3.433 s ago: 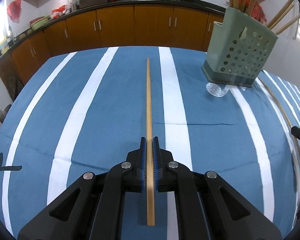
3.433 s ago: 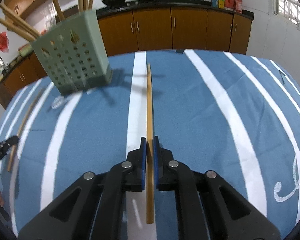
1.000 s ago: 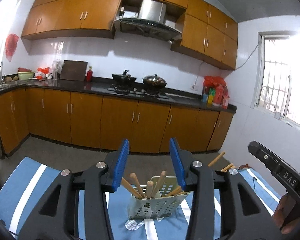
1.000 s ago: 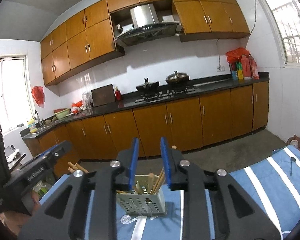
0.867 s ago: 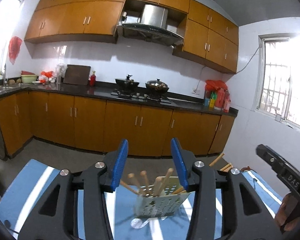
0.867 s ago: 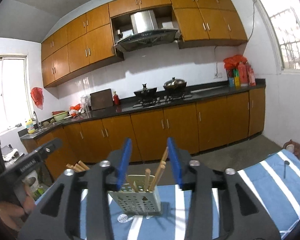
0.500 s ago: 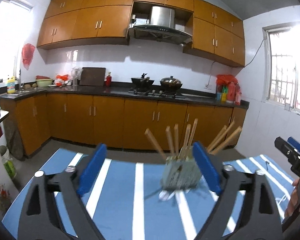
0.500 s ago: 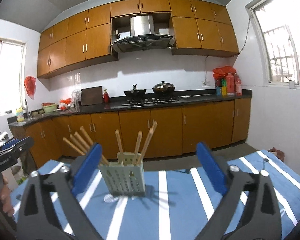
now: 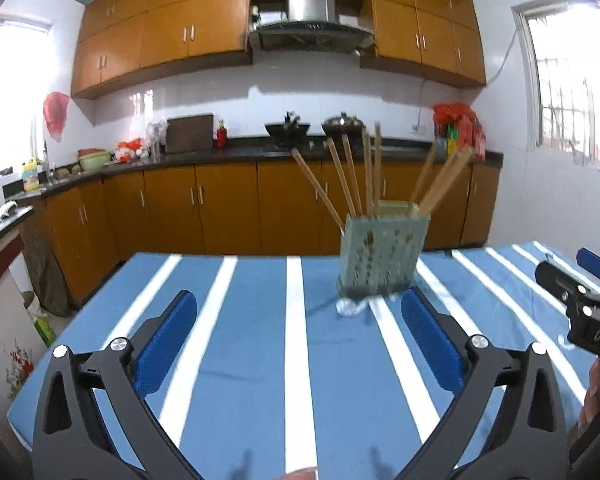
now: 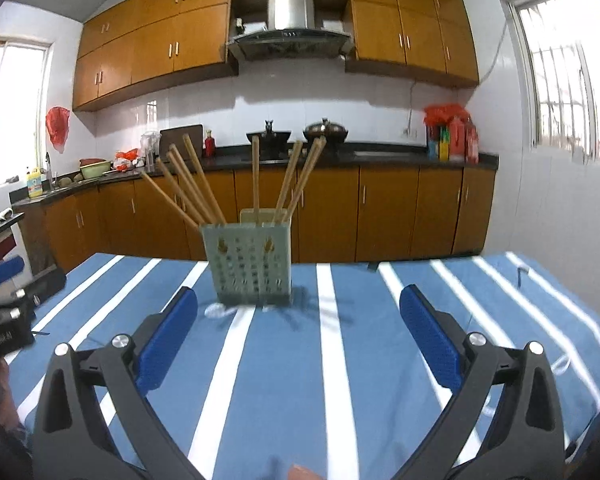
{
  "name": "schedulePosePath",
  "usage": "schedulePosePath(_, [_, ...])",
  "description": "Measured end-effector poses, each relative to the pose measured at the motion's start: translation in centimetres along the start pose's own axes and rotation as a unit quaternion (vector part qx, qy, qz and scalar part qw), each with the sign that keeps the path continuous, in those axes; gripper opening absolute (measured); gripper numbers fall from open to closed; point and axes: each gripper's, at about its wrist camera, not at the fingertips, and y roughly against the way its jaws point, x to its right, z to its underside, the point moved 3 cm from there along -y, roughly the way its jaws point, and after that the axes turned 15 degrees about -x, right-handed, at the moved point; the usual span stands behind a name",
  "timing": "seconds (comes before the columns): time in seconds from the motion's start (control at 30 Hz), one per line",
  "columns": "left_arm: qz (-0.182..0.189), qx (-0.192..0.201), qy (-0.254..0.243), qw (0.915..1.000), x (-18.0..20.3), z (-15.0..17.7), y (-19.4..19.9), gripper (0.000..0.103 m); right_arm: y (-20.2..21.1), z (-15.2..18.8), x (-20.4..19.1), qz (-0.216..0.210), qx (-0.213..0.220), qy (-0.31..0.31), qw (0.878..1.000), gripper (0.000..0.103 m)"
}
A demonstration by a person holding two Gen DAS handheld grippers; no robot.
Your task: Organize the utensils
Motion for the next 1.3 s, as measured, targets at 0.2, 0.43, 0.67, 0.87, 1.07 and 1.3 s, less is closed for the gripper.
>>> schedulePosePath(0.2, [0.002, -0.017, 0.010, 0.9998, 0.2, 2.3, -0.7, 0.101, -0.4, 2.2, 0.0, 0.009, -0.012, 0.001, 1.000, 0.099])
schedulePosePath(0.43, [-0.002, -0.027, 0.008, 0.9996, 0.7, 3.8, -1.0, 0.101, -1.2, 3.9, -0.5, 0.017, -0.033, 0.014, 0.999, 0.099])
schedulePosePath(0.67, [-0.003, -0.029, 0.007, 0.9996, 1.0, 4.4, -1.0, 0.101, -1.3, 4.2, 0.2, 0.020, -0.036, 0.001, 0.999, 0.099])
schedulePosePath(0.87, [-0.001, -0.027, 0.002, 0.9996, 1.3, 4.4, -0.7, 0.101, -1.3, 4.3, 0.3, 0.021, -0.037, 0.000, 0.999, 0.099])
schedulePosePath(1.07, [0.003, -0.024, 0.005, 0.9997, 1.4, 4.5, -0.7, 0.101, -1.2, 4.2, 0.4, 0.021, -0.032, 0.000, 0.999, 0.099])
schedulePosePath(1.3, [0.006, -0.025, 0.006, 0.9997, 1.5, 4.4, -0.7, 0.101, -1.0, 4.2, 0.5, 0.019, -0.033, -0.004, 0.999, 0.099])
